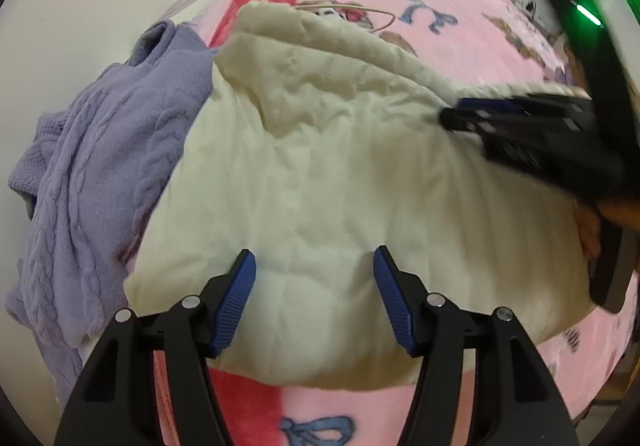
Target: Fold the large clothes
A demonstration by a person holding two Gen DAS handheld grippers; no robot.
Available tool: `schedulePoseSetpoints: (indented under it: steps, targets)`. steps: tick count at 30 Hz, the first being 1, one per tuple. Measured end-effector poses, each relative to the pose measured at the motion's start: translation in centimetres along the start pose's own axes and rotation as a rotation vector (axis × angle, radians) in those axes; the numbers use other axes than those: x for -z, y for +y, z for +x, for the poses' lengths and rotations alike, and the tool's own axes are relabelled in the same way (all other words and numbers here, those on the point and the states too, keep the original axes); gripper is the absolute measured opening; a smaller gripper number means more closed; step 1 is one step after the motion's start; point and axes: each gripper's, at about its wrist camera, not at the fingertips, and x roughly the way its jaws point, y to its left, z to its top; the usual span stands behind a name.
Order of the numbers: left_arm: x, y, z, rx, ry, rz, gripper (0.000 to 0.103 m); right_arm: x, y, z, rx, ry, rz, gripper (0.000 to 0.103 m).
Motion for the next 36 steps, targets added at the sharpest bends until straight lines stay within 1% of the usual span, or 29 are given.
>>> schedulePoseSetpoints:
  steps: [2, 4, 7, 10, 11, 12, 13, 14, 15, 16, 17, 19, 20, 21, 23, 24, 26, 27, 28, 29, 30, 31, 32, 33, 34, 36]
  targets:
    - [0.3, -0.3, 0.3, -0.015, -0.003, 0.019, 0.06, -0.6, -0.5, 1.5, -0.016, 0.053, 0.057, 0.022]
    - [0.6, -0.3, 0.6, -0.02, -0.013, 0.022, 0.06, -0.7, -0.5, 2.3, -0.022, 0.082, 0.065, 0.022]
    - [0.7, -0.2, 0.8, -0.013, -0.021, 0.024, 0.061, -0.3, -0.5, 2.6, -0.026, 0.09, 0.058, 0.022]
    - [0.6, 0.6, -0.3, 0.033, -0.03, 0.002, 0.062, -0.7, 0.2, 1.6, -0.007, 0.083, 0.011, 0.025]
    - [0.7, 1.6, -1.1, 0.075, -0.037, -0.037, 0.062, -0.9, 0.3, 1.1, -0.002, 0.078, 0.002, 0.03]
    - [0.8, 2.3, -1.6, 0.095, -0.047, -0.073, 0.062, -1.2, 0.5, 0.1, -0.003, 0.066, -0.005, 0.035]
    - [1.1, 3.3, -2.2, 0.119, -0.059, -0.118, 0.062, -1.5, 0.8, -1.0, -0.019, 0.039, -0.009, 0.052]
    - [1.6, 4.7, -2.8, 0.171, -0.077, -0.181, 0.062, -1.8, 1.1, -2.1, -0.048, 0.002, -0.02, 0.065]
    - [2.0, 5.5, -3.2, 0.199, -0.086, -0.222, 0.062, -2.1, 1.5, -3.2, -0.069, -0.046, -0.037, 0.068]
    - [2.5, 6.5, -3.5, 0.227, -0.095, -0.271, 0.062, -2.6, 2.2, -4.4, -0.071, -0.102, -0.069, 0.07]
    - [3.1, 7.3, -3.8, 0.247, -0.101, -0.314, 0.062, -3.1, 2.8, -4.9, -0.08, -0.12, -0.096, 0.07]
    - [4.2, 8.1, -4.5, 0.231, -0.12, -0.351, 0.062, -4.6, 3.9, -5.1, -0.1, -0.104, -0.129, 0.07]
    - [4.9, 8.5, -4.8, 0.201, -0.129, -0.352, 0.062, -5.2, 4.4, -5.0, -0.091, -0.101, -0.136, 0.07]
    - [5.6, 8.7, -5.1, 0.184, -0.132, -0.336, 0.062, -5.7, 5.0, -5.0, -0.053, -0.095, -0.133, 0.07]
    - [6.6, 8.9, -5.1, 0.169, -0.126, -0.289, 0.062, -5.7, 5.7, -5.4, -0.023, -0.105, -0.121, 0.07]
    - [7.1, 9.2, -4.9, 0.164, -0.122, -0.263, 0.062, -4.8, 6.4, -6.1, 0.014, -0.144, -0.126, 0.071]
    - [7.8, 10.6, -4.4, 0.184, -0.107, -0.238, 0.062, -1.9, 7.8, -7.5, 0.103, -0.23, -0.198, 0.086]
    - [7.5, 11.4, -4.3, 0.191, -0.106, -0.23, 0.062, 0.2, 8.9, -8.2, 0.171, -0.291, -0.262, 0.089]
    - [7.3, 12.2, -4.2, 0.205, -0.109, -0.216, 0.062, 3.3, 10.4, -8.9, 0.262, -0.377, -0.354, 0.092]
    - [7.1, 12.8, -4.2, 0.22, -0.107, -0.207, 0.062, 5.8, 11.5, -9.2, 0.307, -0.426, -0.427, 0.092]
    - [6.6, 13.7, -4.0, 0.253, -0.102, -0.194, 0.062, 8.4, 12.7, -9.3, 0.35, -0.454, -0.506, 0.092]
    - [6.2, 14.2, -3.8, 0.284, -0.093, -0.186, 0.062, 11.3, 14.2, -9.0, 0.416, -0.46, -0.602, 0.092]
    - [5.5, 14.8, -3.2, 0.332, -0.07, -0.174, 0.062, 13.9, 15.6, -8.5, 0.475, -0.465, -0.708, 0.092]
    - [5.3, 15.0, -2.9, 0.353, -0.052, -0.164, 0.062, 15.6, 16.6, -8.1, 0.517, -0.474, -0.785, 0.092]
    - [4.7, 15.2, -2.4, 0.375, -0.034, -0.153, 0.062, 18.1, 18.0, -7.4, 0.565, -0.495, -0.903, 0.092]
    - [4.0, 15.3, -1.9, 0.384, -0.042, -0.144, 0.062, 20.5, 19.9, -6.0, 0.62, -0.517, -1.037, 0.092]
